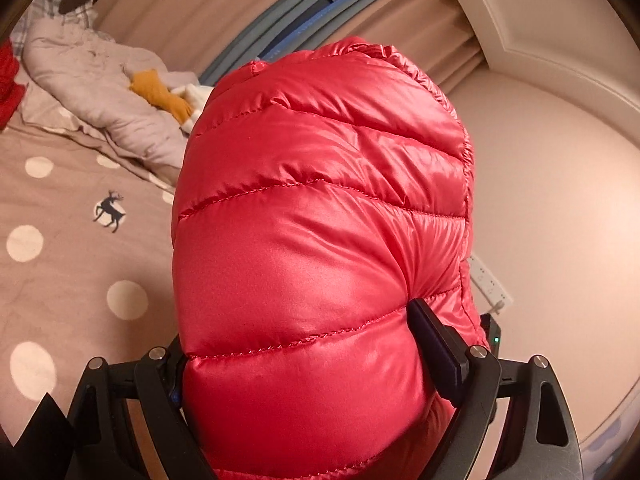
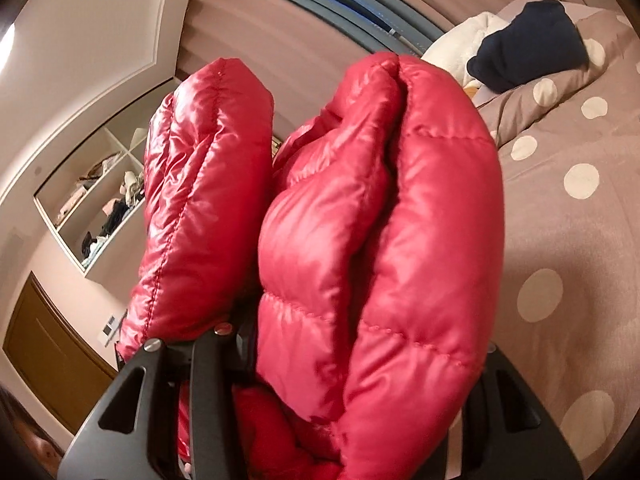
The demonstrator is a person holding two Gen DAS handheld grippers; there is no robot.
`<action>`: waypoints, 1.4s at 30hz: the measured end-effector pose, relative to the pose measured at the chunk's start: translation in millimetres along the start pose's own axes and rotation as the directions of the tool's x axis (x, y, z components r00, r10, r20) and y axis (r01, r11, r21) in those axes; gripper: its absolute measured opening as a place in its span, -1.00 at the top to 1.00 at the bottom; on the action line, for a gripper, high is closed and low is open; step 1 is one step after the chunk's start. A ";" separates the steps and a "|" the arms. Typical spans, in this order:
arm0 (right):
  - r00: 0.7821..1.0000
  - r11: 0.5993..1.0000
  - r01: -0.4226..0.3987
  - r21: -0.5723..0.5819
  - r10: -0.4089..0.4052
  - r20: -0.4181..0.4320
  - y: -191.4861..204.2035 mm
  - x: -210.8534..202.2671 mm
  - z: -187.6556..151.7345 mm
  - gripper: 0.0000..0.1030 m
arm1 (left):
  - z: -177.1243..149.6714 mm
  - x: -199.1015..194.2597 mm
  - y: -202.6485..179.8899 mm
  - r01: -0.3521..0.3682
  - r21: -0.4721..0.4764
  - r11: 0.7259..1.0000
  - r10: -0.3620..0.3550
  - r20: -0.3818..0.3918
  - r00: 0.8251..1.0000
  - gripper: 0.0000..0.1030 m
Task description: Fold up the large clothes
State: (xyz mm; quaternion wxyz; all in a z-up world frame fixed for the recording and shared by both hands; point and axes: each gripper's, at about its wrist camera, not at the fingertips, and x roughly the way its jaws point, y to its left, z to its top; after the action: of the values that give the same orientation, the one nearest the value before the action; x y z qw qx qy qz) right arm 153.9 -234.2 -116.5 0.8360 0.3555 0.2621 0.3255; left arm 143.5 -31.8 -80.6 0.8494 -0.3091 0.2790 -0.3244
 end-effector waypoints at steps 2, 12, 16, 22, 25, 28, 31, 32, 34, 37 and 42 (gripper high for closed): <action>1.000 1.000 -0.003 -0.014 0.003 -0.005 4.4 -0.2 1.8 0.12 | 4.5 -2.4 2.3 0.012 0.008 1.000 -0.012 -0.003 1.000 -0.73; 1.000 0.999 -0.017 -0.042 0.017 -0.002 -6.2 -18.4 -2.7 0.09 | 9.5 -1.9 10.0 0.002 0.046 0.999 -0.004 0.031 1.000 -0.74; 1.000 0.998 -0.016 -0.060 0.016 0.001 -2.5 -22.9 -2.3 0.08 | 10.5 -1.8 10.7 0.018 0.051 0.999 -0.019 0.032 0.999 -0.74; 1.000 0.997 -0.003 -0.075 0.005 0.020 6.7 -25.7 -5.4 0.07 | 9.9 -5.1 19.1 0.026 0.040 0.999 -0.027 0.024 0.999 -0.74; 1.000 0.996 0.014 -0.085 -0.012 0.019 12.6 -24.7 -5.6 0.07 | 11.6 -7.8 19.5 0.026 0.041 0.999 -0.027 0.027 0.999 -0.74; 1.000 0.995 0.022 -0.096 -0.020 0.022 20.2 -24.3 -4.0 0.07 | 15.1 -11.2 19.3 0.037 0.042 0.998 -0.039 0.034 0.999 -0.74; 1.000 0.995 0.020 -0.103 -0.018 0.023 27.7 -22.7 -2.9 0.06 | 21.8 -18.0 16.4 0.043 0.068 0.997 -0.047 0.045 0.998 -0.74; 0.999 0.994 0.026 -0.105 -0.023 0.024 31.4 -21.9 -2.6 0.05 | 23.8 -20.4 15.3 0.049 0.077 0.996 -0.054 0.055 0.997 -0.74; 0.999 0.994 0.022 -0.107 -0.018 0.033 36.3 -21.2 -1.0 0.05 | 27.8 -24.4 14.7 0.063 0.094 0.994 -0.070 0.075 0.995 -0.74; 0.998 0.989 0.013 -0.148 -0.005 0.057 47.1 -16.6 2.4 0.03 | 33.6 -29.4 23.0 0.096 0.094 0.991 -0.106 0.115 0.988 -0.76; 0.997 0.982 -0.010 -0.189 0.025 0.078 37.5 16.6 14.9 -0.02 | 49.3 -12.1 48.9 0.029 0.096 0.995 -0.046 0.182 0.982 -0.80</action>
State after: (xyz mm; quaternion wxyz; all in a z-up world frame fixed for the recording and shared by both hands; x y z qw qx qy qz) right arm 161.3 -208.3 -82.1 0.8729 0.2900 0.1933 0.3415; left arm 187.6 23.1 -79.6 0.8787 -0.3028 0.1782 -0.3231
